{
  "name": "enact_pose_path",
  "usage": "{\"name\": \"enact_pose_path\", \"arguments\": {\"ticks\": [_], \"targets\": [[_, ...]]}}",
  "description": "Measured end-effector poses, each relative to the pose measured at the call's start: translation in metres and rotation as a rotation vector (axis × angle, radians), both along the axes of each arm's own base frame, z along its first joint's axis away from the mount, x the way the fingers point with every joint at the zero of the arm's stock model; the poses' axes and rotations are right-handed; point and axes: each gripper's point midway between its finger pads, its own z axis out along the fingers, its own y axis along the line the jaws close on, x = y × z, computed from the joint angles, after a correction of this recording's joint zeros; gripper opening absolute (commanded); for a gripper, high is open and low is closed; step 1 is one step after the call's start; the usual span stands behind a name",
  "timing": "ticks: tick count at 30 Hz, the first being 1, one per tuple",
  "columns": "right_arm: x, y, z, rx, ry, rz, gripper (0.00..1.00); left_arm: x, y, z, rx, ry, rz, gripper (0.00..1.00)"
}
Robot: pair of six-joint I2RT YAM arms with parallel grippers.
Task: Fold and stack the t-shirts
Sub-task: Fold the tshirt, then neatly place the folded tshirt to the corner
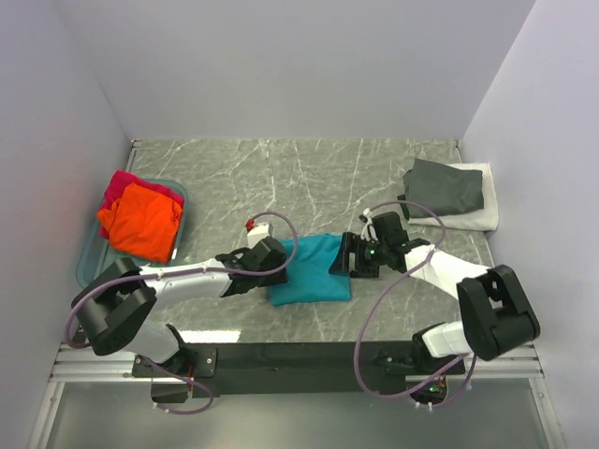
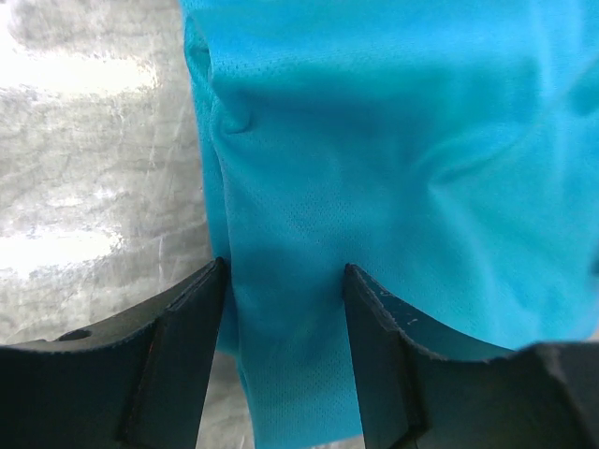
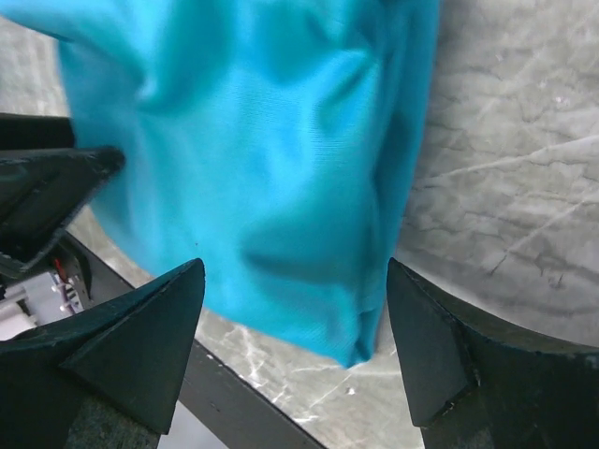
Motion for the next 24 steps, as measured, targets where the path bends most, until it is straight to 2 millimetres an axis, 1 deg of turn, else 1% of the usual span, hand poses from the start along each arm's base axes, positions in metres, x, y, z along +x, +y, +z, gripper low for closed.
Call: {"name": "enact_pose_path", "arguments": {"ticks": [3,5,8,16,24], "targets": [[-0.004,-0.002,-0.016,0.0,0.046,-0.01,0.85,0.0,0.0,-0.008,-0.003,0.012,0.002,0.59],[-0.001,-0.001,-0.015,0.021,0.046,-0.02,0.84,-0.001,-0.001,-0.011,-0.006,0.014,0.0,0.59],[0.006,0.001,-0.016,0.044,0.036,-0.024,0.84,0.003,-0.005,-0.011,-0.023,0.004,0.0,0.59],[0.017,0.024,-0.014,0.162,0.011,0.023,0.84,0.013,-0.024,-0.01,-0.089,-0.022,-0.015,0.57],[0.02,0.047,-0.014,0.199,-0.008,0.07,0.81,0.017,-0.034,-0.009,-0.124,-0.03,-0.029,0.57]]}}
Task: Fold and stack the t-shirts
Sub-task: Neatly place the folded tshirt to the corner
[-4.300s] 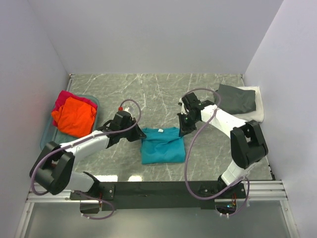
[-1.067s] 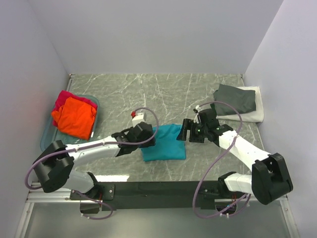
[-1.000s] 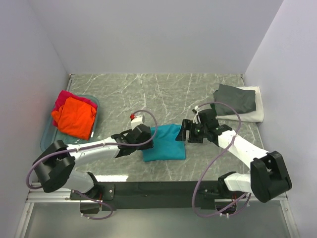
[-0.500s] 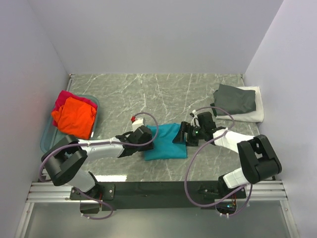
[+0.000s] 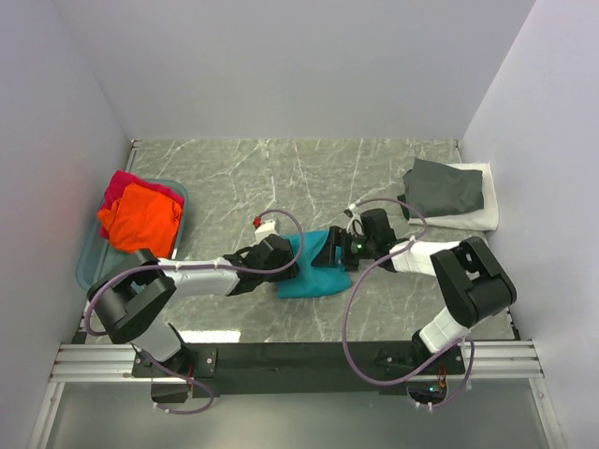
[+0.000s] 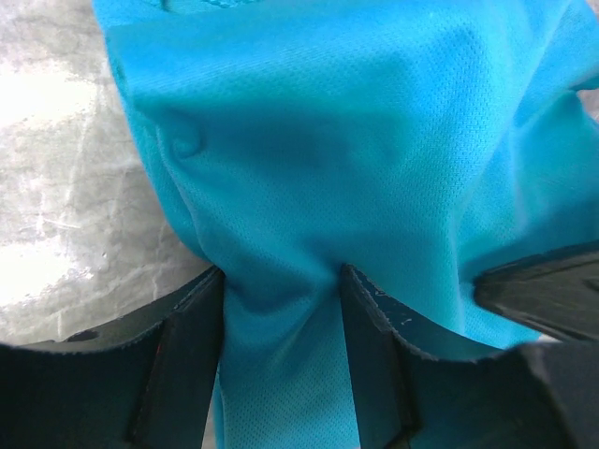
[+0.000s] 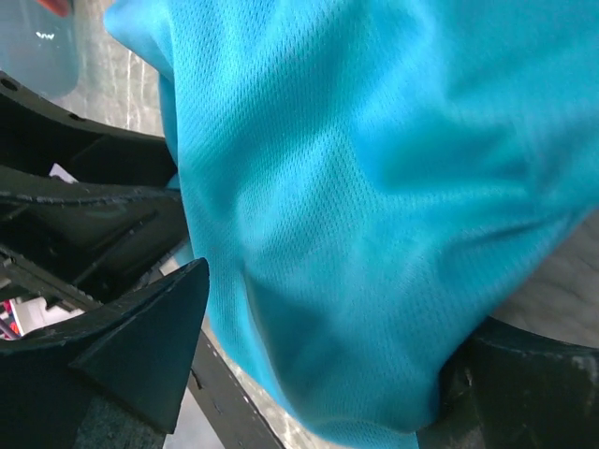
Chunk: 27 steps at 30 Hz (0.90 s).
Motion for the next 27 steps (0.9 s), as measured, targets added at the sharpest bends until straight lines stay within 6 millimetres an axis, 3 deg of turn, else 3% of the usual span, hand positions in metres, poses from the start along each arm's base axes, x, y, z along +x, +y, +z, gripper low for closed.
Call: {"name": "enact_pose_path", "arguments": {"ticks": [3,6,9,12,15,22,27], "targets": [[0.002,0.008,0.0,0.006,-0.002,0.014,0.77,0.001,-0.002,0.0,-0.009,-0.001,-0.003,0.57],[0.004,0.014,-0.003,0.001,-0.006,0.02,0.65,0.002,-0.005,0.0,-0.016,-0.002,-0.006,0.57],[0.005,0.013,-0.011,-0.022,0.002,0.007,0.33,0.002,-0.006,0.001,-0.019,-0.003,-0.009,0.57],[0.003,0.011,-0.019,-0.045,0.03,-0.002,0.13,0.003,-0.006,0.001,-0.017,-0.003,-0.008,0.57],[0.004,0.009,-0.02,-0.071,0.039,0.002,0.02,0.003,-0.005,0.001,-0.011,0.001,-0.008,0.58],[0.026,-0.009,-0.012,-0.201,0.021,0.001,0.0,0.004,0.021,0.011,0.016,0.027,0.03,0.59],[0.082,-0.049,0.021,-0.308,-0.069,-0.071,0.0,0.003,0.042,0.025,0.002,0.007,0.062,0.59]]}}
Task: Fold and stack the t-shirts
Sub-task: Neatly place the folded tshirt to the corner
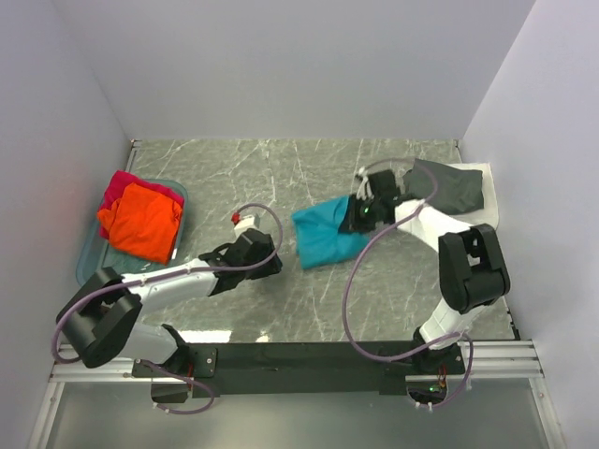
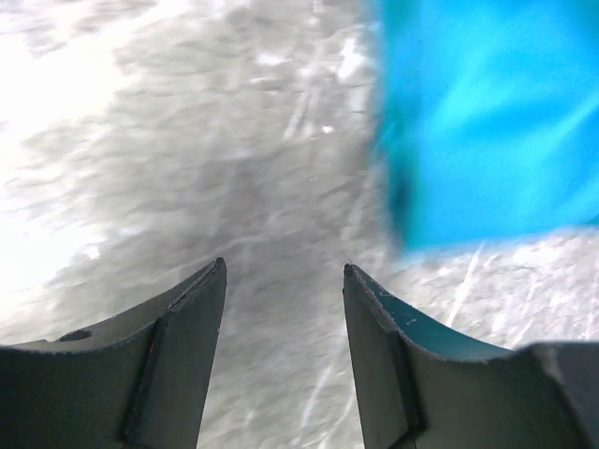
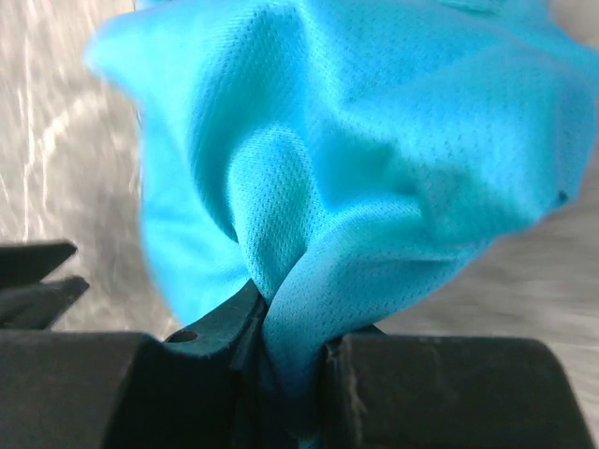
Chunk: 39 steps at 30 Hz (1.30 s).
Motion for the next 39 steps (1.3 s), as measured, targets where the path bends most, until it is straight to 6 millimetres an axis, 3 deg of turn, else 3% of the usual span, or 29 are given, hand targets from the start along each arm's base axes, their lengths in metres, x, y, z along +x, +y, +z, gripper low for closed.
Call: {"name": "enact_pose_path", "arguments": {"ticks": [7,16,21,27,39], "targets": [[0.062,-0.061,0.059,-0.109,-0.147,-0.073,0.0,-0.014,0.035,-0.025,0.056,0.052,0.041,0.59],[0.112,-0.174,0.125,-0.237,-0.26,-0.225,0.0,-0.014,0.038,-0.026,0.048,0.05,0.05,0.59],[0.134,-0.225,0.162,-0.28,-0.324,-0.288,0.0,-0.009,0.035,-0.026,0.039,0.04,0.051,0.59],[0.138,-0.248,0.172,-0.27,-0.316,-0.288,0.0,-0.003,0.029,-0.026,0.02,0.024,0.049,0.59],[0.125,-0.302,0.133,-0.352,-0.189,-0.398,0.0,0.003,0.022,-0.025,0.014,0.026,0.045,0.59]]}}
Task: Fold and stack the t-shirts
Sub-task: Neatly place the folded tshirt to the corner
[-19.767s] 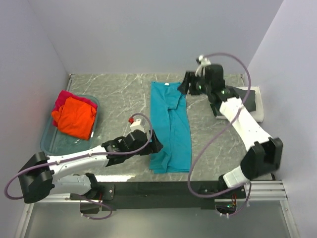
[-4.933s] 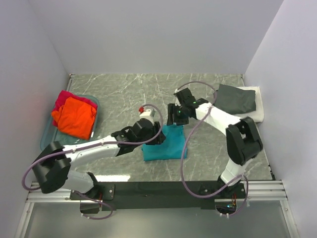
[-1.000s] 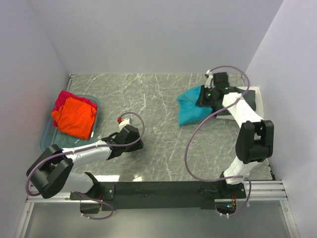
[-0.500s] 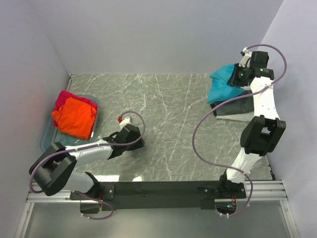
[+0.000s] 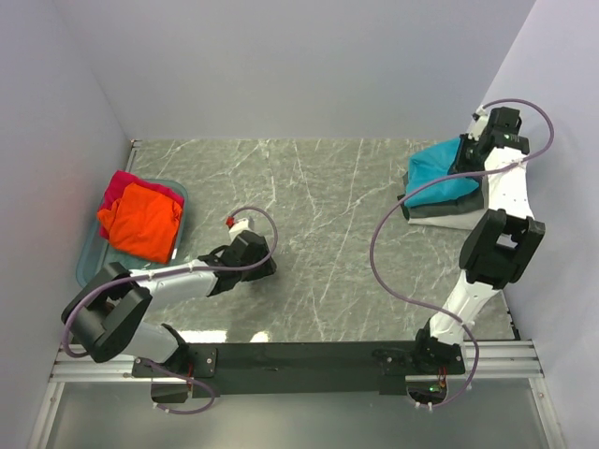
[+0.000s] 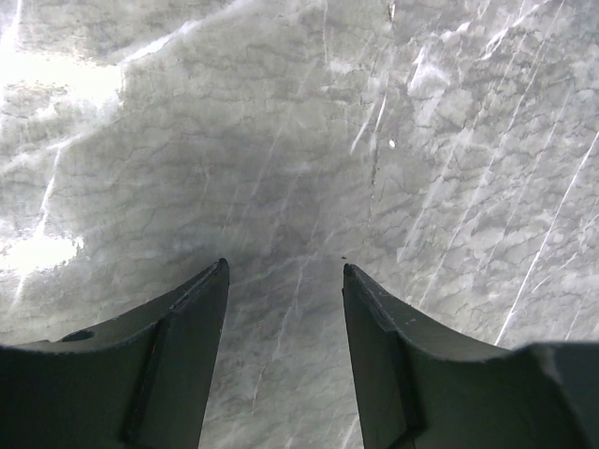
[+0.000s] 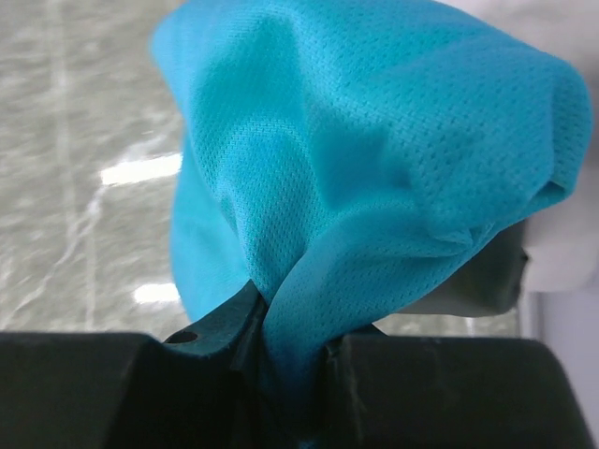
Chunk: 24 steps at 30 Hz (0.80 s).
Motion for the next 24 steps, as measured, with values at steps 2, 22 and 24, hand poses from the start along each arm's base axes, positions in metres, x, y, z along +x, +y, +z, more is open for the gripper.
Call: {"name": "enact_pose_path", "arguments": {"ticks": [2,22,24], "targets": [[-0.001,-0.009,-0.01,-0.038,0.024,-0.034,0.0,0.001,-0.001,0.0,0.0,0.002,-0.001,0.59],[0.004,-0.071,-0.1,-0.302,0.169,-0.321,0.45,0.001,-0.003,0.0,0.009,0.022,-0.004,0.57],[0.004,-0.072,-0.102,-0.309,0.17,-0.34,0.67,-0.001,-0.001,0.0,0.015,0.028,-0.004,0.57]]}}
